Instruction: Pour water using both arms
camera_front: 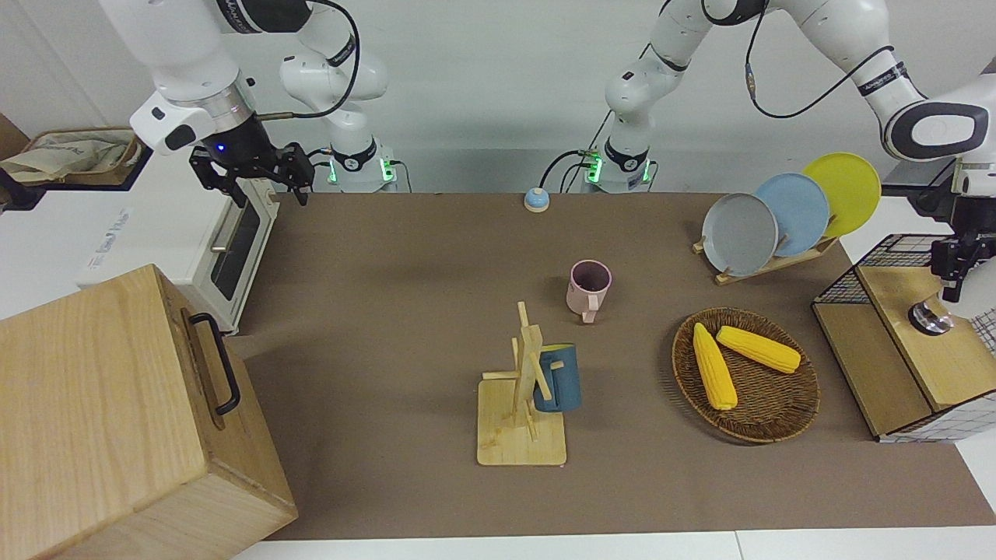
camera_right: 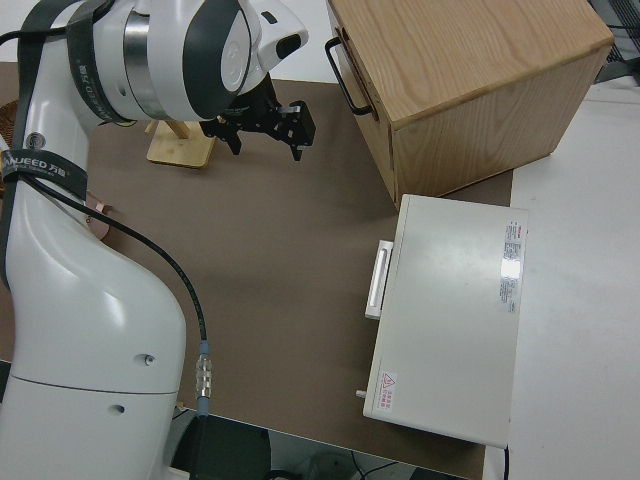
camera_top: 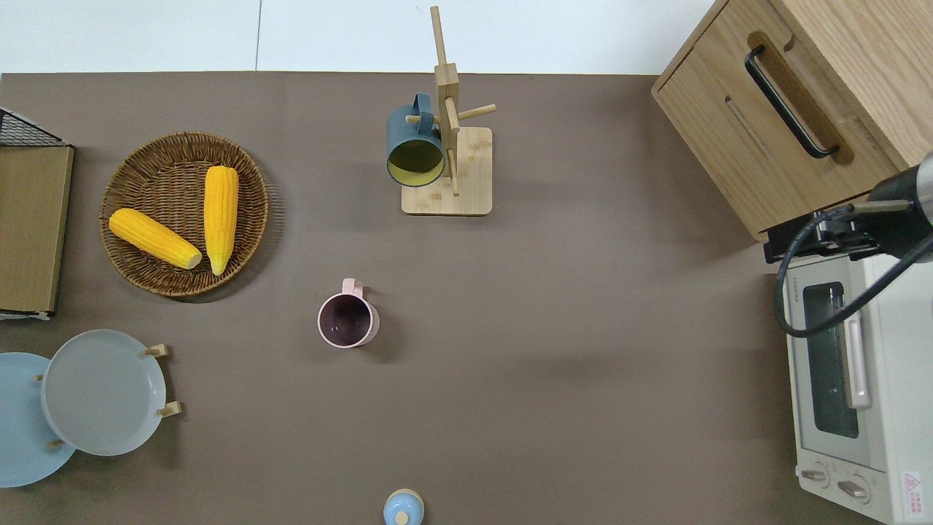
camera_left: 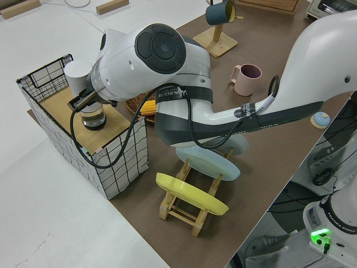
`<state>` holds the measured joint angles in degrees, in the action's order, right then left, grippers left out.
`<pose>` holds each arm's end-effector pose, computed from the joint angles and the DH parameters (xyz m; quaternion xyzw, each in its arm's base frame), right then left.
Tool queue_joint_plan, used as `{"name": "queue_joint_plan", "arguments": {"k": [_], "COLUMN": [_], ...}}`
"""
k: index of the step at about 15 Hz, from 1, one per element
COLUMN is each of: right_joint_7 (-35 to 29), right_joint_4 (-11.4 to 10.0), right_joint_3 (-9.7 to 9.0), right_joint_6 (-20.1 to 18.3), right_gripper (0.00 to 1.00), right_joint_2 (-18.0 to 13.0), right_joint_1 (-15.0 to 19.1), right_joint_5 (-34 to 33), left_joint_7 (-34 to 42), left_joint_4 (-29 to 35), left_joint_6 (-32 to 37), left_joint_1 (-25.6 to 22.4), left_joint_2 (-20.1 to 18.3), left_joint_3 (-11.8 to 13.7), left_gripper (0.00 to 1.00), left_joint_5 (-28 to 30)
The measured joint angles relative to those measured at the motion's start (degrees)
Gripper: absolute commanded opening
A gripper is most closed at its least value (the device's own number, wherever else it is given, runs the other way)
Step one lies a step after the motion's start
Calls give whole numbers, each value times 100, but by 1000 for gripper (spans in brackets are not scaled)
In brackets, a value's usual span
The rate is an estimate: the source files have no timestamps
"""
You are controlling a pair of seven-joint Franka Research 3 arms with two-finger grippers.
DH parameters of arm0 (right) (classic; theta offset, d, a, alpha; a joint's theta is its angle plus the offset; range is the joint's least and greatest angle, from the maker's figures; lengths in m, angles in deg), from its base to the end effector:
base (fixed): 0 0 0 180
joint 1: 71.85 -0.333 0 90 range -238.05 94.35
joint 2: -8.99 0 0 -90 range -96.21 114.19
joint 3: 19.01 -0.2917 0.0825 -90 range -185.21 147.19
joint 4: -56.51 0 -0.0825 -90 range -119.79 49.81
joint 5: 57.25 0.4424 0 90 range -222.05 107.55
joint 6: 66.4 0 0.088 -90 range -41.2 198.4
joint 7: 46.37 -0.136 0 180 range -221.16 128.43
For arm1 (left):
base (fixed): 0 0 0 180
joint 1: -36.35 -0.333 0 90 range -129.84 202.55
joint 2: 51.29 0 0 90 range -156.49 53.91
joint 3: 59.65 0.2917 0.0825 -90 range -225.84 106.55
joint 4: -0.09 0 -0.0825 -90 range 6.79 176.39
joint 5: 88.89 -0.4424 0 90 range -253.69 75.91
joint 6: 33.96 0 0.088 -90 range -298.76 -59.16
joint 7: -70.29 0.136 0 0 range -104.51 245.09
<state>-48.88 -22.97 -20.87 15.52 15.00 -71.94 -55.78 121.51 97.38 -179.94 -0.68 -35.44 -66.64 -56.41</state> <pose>0.6260 0.0241 0.5904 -0.9994 0.0035 0.0317 0.0132 0.6433 0.3777 0.4285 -0.9348 -0.0129 -0.3548 0.0008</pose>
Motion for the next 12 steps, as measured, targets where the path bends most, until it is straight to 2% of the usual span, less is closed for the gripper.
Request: {"name": "queue_joint_plan", "arguments": {"k": [1, 2, 3, 4, 12], "right_joint_7": [0, 0, 0, 0, 0], "right_joint_4": [0, 0, 0, 0, 0], "right_joint_3": [0, 0, 0, 0, 0], "right_joint_6": [0, 0, 0, 0, 0], "right_gripper": [992, 992, 992, 992, 992], "right_joint_2": [0, 0, 0, 0, 0], "right_joint_1": [0, 0, 0, 0, 0], "right_joint_5": [0, 0, 0, 0, 0], "left_joint_7": [104, 197, 283, 349, 396], "left_joint_4": [0, 0, 1, 1, -24], "left_joint_6": [0, 0, 0, 0, -5], "left_joint_1": [-11, -17, -22, -25, -32], "left_joint_2": [6, 11, 16, 19, 36], "left_joint_3": [1, 3, 7, 9, 10], "left_gripper": [205, 405, 660, 992, 993], "left_joint_5": [93, 173, 250, 302, 355]}}
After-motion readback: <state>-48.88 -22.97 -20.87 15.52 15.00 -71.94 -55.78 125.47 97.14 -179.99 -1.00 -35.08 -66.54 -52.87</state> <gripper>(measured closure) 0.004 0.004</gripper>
